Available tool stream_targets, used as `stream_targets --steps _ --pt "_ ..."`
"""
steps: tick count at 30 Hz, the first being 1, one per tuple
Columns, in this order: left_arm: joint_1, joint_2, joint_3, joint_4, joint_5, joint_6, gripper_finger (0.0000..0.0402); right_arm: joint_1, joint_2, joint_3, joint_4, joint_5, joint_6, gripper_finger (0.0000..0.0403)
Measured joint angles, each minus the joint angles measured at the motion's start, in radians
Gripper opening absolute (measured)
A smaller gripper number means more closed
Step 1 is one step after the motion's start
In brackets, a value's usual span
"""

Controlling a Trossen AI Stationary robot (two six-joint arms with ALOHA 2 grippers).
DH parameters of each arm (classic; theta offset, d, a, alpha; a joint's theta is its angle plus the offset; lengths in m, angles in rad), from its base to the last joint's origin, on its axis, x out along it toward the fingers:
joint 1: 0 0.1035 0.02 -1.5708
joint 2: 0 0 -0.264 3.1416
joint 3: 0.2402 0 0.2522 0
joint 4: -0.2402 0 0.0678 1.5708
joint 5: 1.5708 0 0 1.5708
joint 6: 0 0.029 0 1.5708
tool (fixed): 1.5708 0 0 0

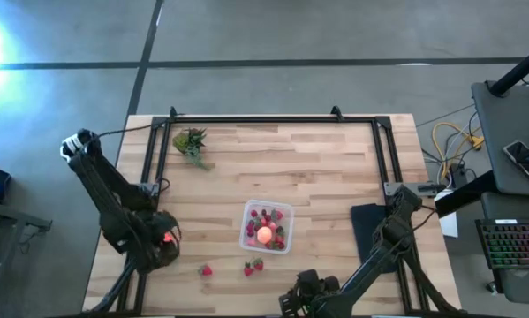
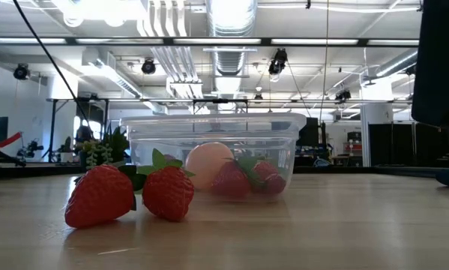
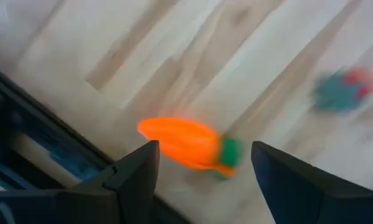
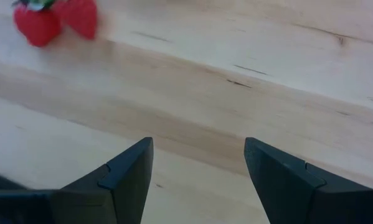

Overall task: Pick and placing Produce into tupperware
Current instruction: Put the carrot into the transparent container

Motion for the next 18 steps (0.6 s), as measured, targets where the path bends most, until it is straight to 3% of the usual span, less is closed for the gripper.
stream_targets --steps 5,9,12,18 --pt "-0.042 -0.063 0.025 0.055 -0.097 -0.372 0.0240 -0.018 -0.002 0.002 -0.080 -0.023 0.123 0.0244" --pt "-0.076 -0.025 0.010 0.093 -0.086 -0.552 0.0240 -0.055 -0.013 0.003 -0.177 -0.035 0.106 0.0244" --pt "-0.064 0.030 0.003 0.114 -0.030 -0.565 0.0240 -0.083 -0.015 0.003 -0.279 -0.040 0.058 0.0244" --pt "0.020 0.117 0.005 0.080 0.024 -0.596 0.0240 -0.127 -0.069 -0.047 -0.270 -0.089 -0.120 0.0244"
